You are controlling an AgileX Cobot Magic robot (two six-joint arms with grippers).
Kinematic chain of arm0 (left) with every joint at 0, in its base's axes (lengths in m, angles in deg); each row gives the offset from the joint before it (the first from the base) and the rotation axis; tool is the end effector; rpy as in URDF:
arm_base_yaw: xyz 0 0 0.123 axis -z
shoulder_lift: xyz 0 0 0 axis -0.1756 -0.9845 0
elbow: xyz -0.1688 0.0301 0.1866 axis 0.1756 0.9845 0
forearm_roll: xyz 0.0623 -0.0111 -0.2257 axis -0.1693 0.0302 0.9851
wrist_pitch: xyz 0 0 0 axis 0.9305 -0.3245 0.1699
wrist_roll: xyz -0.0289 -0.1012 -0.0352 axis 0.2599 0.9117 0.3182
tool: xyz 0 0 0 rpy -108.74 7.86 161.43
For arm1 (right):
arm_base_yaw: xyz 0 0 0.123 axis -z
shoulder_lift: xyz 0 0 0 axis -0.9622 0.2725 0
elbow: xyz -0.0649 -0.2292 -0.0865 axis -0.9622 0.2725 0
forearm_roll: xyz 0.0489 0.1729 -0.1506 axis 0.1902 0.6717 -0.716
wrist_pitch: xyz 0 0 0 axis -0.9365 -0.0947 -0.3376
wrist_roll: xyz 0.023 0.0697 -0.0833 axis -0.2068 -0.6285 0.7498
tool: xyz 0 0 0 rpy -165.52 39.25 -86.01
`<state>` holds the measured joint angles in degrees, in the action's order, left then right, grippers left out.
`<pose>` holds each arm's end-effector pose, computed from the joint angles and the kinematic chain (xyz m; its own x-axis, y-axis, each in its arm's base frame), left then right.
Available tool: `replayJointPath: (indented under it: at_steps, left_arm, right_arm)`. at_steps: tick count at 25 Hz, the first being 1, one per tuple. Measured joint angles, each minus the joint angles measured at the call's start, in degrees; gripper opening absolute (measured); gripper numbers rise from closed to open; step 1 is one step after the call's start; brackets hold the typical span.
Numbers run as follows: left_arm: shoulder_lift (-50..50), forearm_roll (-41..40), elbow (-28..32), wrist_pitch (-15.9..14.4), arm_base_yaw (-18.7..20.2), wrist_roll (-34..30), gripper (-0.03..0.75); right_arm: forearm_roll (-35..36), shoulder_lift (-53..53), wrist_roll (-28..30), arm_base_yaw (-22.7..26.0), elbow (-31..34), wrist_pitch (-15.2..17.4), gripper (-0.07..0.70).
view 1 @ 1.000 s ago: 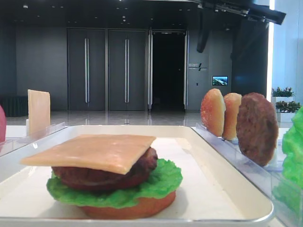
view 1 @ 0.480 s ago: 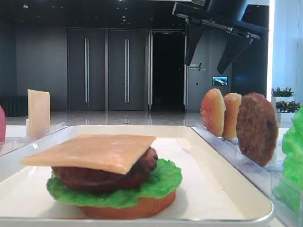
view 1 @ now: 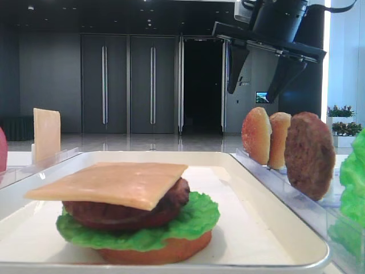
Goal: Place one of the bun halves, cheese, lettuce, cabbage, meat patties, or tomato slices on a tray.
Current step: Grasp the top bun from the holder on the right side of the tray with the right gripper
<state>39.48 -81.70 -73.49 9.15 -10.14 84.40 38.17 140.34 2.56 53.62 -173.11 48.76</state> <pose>0.0275 0.0012 0.2476 -0.5100 0.0674 -0.8575 0.0249 0.9977 0.0636 0.3769 0.1565 0.2127 -0.9254 -0.0406 -0.3769 -0.1373 0.9626 0.2335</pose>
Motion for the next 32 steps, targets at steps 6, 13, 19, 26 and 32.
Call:
replayJointPath:
  at_steps: [6,13,19,26,32]
  left_arm:
    - [0.0,0.0,0.0,0.0,0.0,0.0,0.576]
    - [0.0,0.0,0.0,0.0,0.0,0.0,0.576]
    - [0.0,0.0,0.0,0.0,0.0,0.0,0.576]
    - [0.0,0.0,0.0,0.0,0.0,0.0,0.576]
    - [0.0,0.0,0.0,0.0,0.0,0.0,0.576]
  right_arm:
    - [-0.06,1.62,0.41,0.12,0.0,-0.06,0.488]
    - [0.93,3.47,1.0,0.12,0.0,-0.32,0.487]
    - [1.05,4.26,1.59,0.12,0.0,-0.51,0.483]
    - [0.37,5.26,1.9,0.53,-0.04,-0.58,0.33]
    - [-0.29,5.3,2.17,0.63,-0.04,-0.73,0.221]
